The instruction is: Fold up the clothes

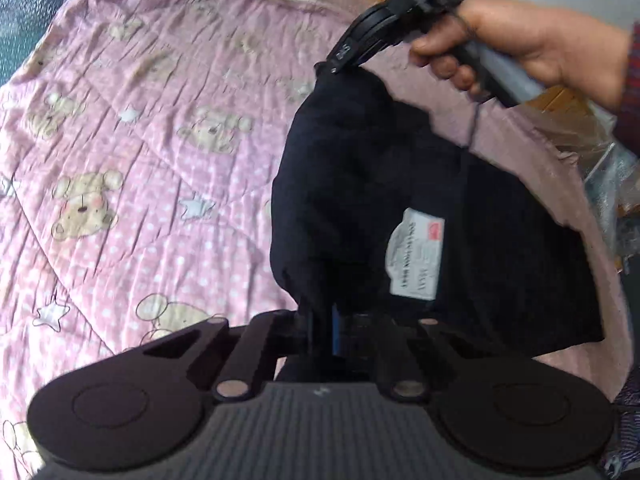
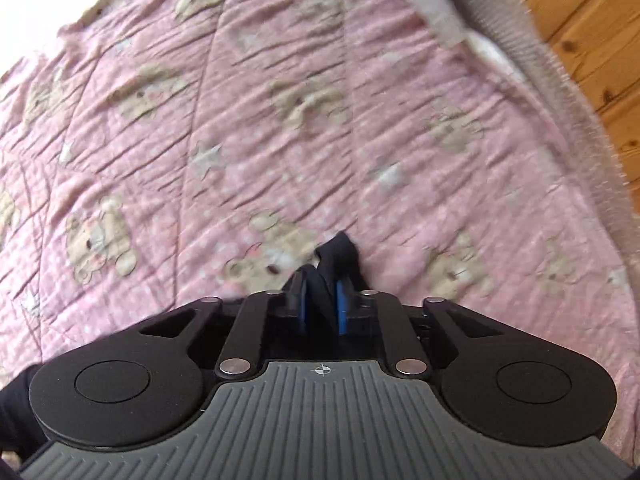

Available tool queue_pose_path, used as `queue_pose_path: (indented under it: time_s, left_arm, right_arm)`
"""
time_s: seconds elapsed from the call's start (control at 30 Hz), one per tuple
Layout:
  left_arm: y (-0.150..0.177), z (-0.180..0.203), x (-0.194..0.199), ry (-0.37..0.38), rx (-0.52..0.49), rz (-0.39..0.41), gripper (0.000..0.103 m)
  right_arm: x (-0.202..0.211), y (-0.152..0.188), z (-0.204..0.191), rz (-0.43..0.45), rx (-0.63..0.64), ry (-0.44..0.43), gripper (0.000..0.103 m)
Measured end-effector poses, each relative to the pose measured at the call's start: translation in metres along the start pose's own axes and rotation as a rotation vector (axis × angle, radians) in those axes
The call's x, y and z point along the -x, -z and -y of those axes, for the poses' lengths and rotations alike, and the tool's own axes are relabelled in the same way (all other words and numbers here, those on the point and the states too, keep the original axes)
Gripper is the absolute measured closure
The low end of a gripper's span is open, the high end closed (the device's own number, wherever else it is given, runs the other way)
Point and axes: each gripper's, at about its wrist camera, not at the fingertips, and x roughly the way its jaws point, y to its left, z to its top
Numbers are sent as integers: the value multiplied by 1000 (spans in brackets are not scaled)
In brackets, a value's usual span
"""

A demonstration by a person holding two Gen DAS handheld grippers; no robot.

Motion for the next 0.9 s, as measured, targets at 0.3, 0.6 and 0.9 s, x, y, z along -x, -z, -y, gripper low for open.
queue_pose_path:
  time_s: [0.3,0.6,0.9]
  left_arm:
    - [19,-1,-10,-19,-11,-47,96]
    - [12,34,3,57,-196,38,96]
    - [23,59,6,70,-217,76,96]
  right_arm:
    - [12,-1,71,69,-302,128,103]
    - [-31,-32,-52,-206,206,12,39]
    - [18,-49,11,-75,86,156,103]
